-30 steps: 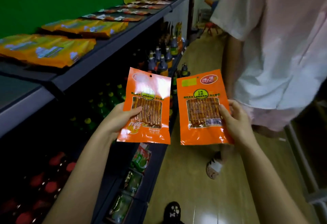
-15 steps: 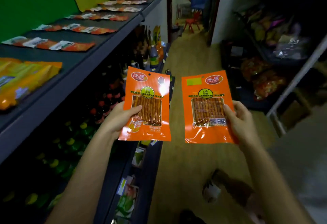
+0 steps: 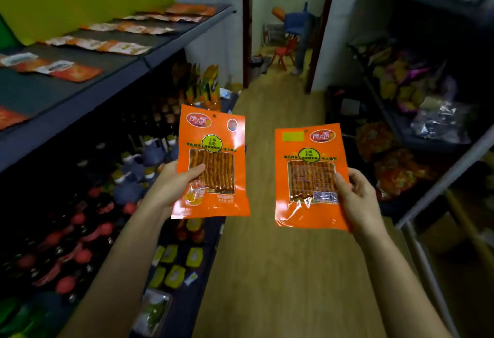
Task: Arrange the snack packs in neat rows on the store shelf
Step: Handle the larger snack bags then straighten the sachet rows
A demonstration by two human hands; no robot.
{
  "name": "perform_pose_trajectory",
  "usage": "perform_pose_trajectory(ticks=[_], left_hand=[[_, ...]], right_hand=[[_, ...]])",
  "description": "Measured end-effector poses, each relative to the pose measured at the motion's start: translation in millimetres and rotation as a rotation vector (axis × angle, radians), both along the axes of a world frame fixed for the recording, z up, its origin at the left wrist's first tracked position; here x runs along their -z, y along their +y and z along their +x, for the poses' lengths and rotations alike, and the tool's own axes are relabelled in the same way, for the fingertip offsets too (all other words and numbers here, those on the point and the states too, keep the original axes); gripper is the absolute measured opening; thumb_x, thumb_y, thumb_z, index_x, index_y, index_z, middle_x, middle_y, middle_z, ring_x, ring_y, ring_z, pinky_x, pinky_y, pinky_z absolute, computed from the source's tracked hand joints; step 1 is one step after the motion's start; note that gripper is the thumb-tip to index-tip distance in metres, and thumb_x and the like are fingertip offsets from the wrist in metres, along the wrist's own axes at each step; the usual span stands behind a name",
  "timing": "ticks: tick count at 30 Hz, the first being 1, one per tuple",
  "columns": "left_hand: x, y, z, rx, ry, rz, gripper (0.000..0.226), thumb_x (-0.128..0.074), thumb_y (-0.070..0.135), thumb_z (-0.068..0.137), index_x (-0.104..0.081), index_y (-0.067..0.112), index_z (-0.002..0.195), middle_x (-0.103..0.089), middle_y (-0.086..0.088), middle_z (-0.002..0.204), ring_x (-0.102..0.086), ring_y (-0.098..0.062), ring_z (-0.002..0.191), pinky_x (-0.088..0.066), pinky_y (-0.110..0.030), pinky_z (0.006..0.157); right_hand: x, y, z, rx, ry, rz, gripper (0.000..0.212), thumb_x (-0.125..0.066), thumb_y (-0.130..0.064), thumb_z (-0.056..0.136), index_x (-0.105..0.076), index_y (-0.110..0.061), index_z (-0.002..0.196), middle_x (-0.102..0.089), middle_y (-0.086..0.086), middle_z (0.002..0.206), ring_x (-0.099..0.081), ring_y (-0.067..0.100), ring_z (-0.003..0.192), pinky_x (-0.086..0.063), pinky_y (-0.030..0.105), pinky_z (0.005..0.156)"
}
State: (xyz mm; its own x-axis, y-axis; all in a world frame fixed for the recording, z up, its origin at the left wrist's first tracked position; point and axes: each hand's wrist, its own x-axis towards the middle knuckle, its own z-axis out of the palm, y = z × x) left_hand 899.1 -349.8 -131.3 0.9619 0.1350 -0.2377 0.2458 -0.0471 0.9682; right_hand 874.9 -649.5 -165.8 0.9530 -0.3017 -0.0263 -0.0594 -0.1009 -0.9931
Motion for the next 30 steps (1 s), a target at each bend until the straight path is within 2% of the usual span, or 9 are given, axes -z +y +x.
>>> perform_pose_trajectory(ticks=[3, 6, 12, 15, 17, 20, 22, 25, 30], left_hand=[[-1, -16, 49, -0.030, 0.004, -0.016, 0.013, -0.058, 0.015, 0.089, -0.062, 0.016, 0.101, -0.070, -0.008, 0.090, -0.066, -0.023, 0.076, -0.053, -0.039, 0.079], [0, -31, 94, -0.029, 0.009, -0.020, 0.009, -0.058, 0.016, 0.089, -0.061, 0.021, 0.096, -0.070, -0.008, 0.093, -0.066, -0.024, 0.080, -0.052, -0.042, 0.083], [7, -52, 196, -0.053, 0.012, -0.009, 0.010, -0.057, 0.019, 0.089, -0.057, 0.020, 0.100, -0.069, -0.006, 0.089, -0.067, -0.022, 0.074, -0.053, -0.035, 0.069], [2, -59, 259, -0.069, -0.010, 0.007, 0.017, -0.058, 0.021, 0.089, -0.057, 0.018, 0.106, -0.069, -0.008, 0.093, -0.067, -0.025, 0.078, -0.054, -0.041, 0.077], [-7, -64, 304, -0.090, -0.026, 0.021, 0.014, -0.058, 0.022, 0.089, -0.058, 0.020, 0.103, -0.069, -0.008, 0.095, -0.068, -0.025, 0.079, -0.054, -0.044, 0.081], [-21, -75, 368, -0.117, -0.061, 0.027, 0.004, -0.057, 0.023, 0.090, -0.056, 0.024, 0.093, -0.069, -0.006, 0.091, -0.067, -0.022, 0.075, -0.054, -0.036, 0.069], [-29, -84, 405, -0.134, -0.067, 0.015, 0.003, -0.057, 0.023, 0.090, -0.055, 0.025, 0.089, -0.068, -0.005, 0.088, -0.067, -0.021, 0.072, -0.052, -0.034, 0.064], [-35, -100, 451, -0.164, -0.071, 0.015, 0.005, -0.056, 0.021, 0.090, -0.055, 0.025, 0.087, -0.066, -0.004, 0.085, -0.065, -0.021, 0.072, -0.050, -0.031, 0.061], [-31, -127, 526, -0.236, -0.055, -0.007, 0.004, -0.056, 0.020, 0.090, -0.058, 0.023, 0.088, -0.067, -0.005, 0.086, -0.064, -0.020, 0.073, -0.048, -0.029, 0.060]], right_hand=[[-3, -19, 55, 0.003, -0.003, 0.009, 0.020, -0.048, -0.028, 0.094, -0.051, -0.016, 0.109, -0.066, 0.004, 0.087, -0.067, 0.015, 0.064, -0.055, 0.028, 0.058], [-3, -33, 105, -0.048, 0.018, 0.007, 0.022, -0.048, -0.029, 0.094, -0.051, -0.016, 0.112, -0.067, 0.004, 0.089, -0.068, 0.015, 0.066, -0.055, 0.027, 0.057], [1, -50, 219, -0.125, 0.031, 0.008, 0.026, -0.047, -0.029, 0.093, -0.050, -0.015, 0.115, -0.066, 0.004, 0.090, -0.067, 0.018, 0.071, -0.053, 0.024, 0.056], [-6, -56, 288, -0.152, 0.007, 0.001, 0.023, -0.047, -0.030, 0.094, -0.050, -0.017, 0.113, -0.067, 0.004, 0.091, -0.067, 0.017, 0.070, -0.053, 0.023, 0.055], [-15, -61, 337, -0.165, -0.014, 0.011, 0.021, -0.048, -0.029, 0.094, -0.052, -0.017, 0.110, -0.068, 0.007, 0.092, -0.068, 0.018, 0.070, -0.055, 0.026, 0.057], [-31, -68, 409, -0.190, -0.054, 0.013, 0.021, -0.048, -0.030, 0.094, -0.052, -0.017, 0.110, -0.068, 0.009, 0.092, -0.069, 0.021, 0.072, -0.056, 0.031, 0.062], [-37, -74, 451, -0.202, -0.068, 0.017, 0.022, -0.048, -0.031, 0.094, -0.052, -0.017, 0.111, -0.068, 0.007, 0.091, -0.069, 0.020, 0.072, -0.056, 0.030, 0.061], [-38, -83, 505, -0.234, -0.065, 0.032, 0.021, -0.048, -0.030, 0.093, -0.051, -0.018, 0.110, -0.068, 0.005, 0.089, -0.069, 0.016, 0.068, -0.055, 0.021, 0.054], [-25, -103, 595, -0.289, -0.027, 0.057, 0.023, -0.048, -0.028, 0.093, -0.051, -0.015, 0.111, -0.068, 0.008, 0.091, -0.069, 0.012, 0.060, -0.054, 0.019, 0.050]])
